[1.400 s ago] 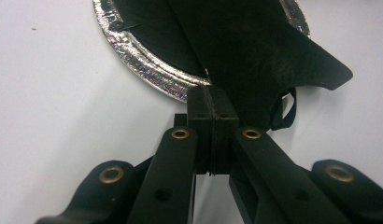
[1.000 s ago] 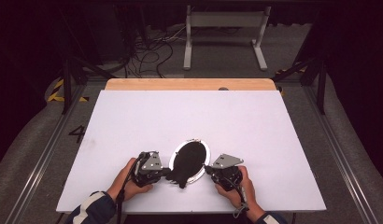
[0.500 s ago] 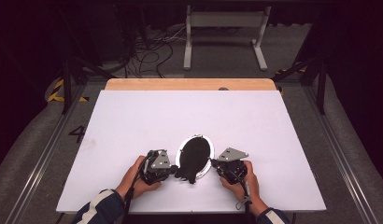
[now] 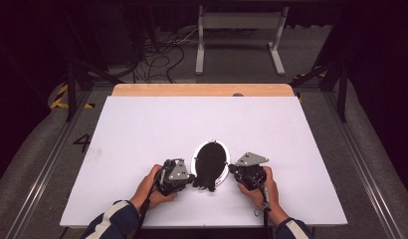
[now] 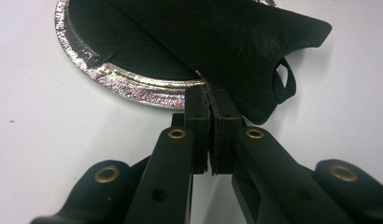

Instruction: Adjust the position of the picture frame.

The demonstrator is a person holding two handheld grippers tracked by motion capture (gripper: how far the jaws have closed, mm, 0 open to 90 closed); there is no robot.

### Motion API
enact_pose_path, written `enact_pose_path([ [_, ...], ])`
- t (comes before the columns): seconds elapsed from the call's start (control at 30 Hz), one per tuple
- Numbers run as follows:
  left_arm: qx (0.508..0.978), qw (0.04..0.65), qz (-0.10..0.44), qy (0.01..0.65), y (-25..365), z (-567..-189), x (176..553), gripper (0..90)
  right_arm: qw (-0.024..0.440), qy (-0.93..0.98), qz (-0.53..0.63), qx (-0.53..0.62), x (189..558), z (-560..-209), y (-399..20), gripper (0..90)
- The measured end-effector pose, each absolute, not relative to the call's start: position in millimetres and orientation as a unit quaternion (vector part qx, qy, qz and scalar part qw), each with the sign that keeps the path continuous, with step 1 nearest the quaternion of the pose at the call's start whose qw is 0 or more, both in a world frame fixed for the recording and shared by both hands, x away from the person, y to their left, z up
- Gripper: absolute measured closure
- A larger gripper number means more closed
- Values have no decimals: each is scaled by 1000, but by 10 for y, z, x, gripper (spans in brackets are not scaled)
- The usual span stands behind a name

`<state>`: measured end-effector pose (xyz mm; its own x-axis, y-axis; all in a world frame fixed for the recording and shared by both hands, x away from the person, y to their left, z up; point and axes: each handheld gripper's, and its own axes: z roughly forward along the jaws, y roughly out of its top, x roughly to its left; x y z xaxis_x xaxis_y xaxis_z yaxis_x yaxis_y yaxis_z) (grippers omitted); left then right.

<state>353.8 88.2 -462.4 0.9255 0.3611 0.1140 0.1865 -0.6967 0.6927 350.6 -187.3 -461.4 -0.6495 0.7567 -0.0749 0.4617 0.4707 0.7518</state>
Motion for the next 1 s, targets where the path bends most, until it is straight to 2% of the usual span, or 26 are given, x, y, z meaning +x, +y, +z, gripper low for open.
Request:
enact_pose_path([
  [0.27, 912, 362, 126, 146, 875, -4633, 3530, 881, 195, 846, 359, 342, 3366, -4604, -1822, 886],
  [0.6, 910, 365, 128, 147, 818, -4640, 3567, 882, 200, 841, 357, 353, 3422, -4603, -1872, 883],
  [1.0, 906, 380, 106, 150, 796, -4653, 3605, 898, 204, 836, 354, 366, 3467, -4597, -1898, 882],
])
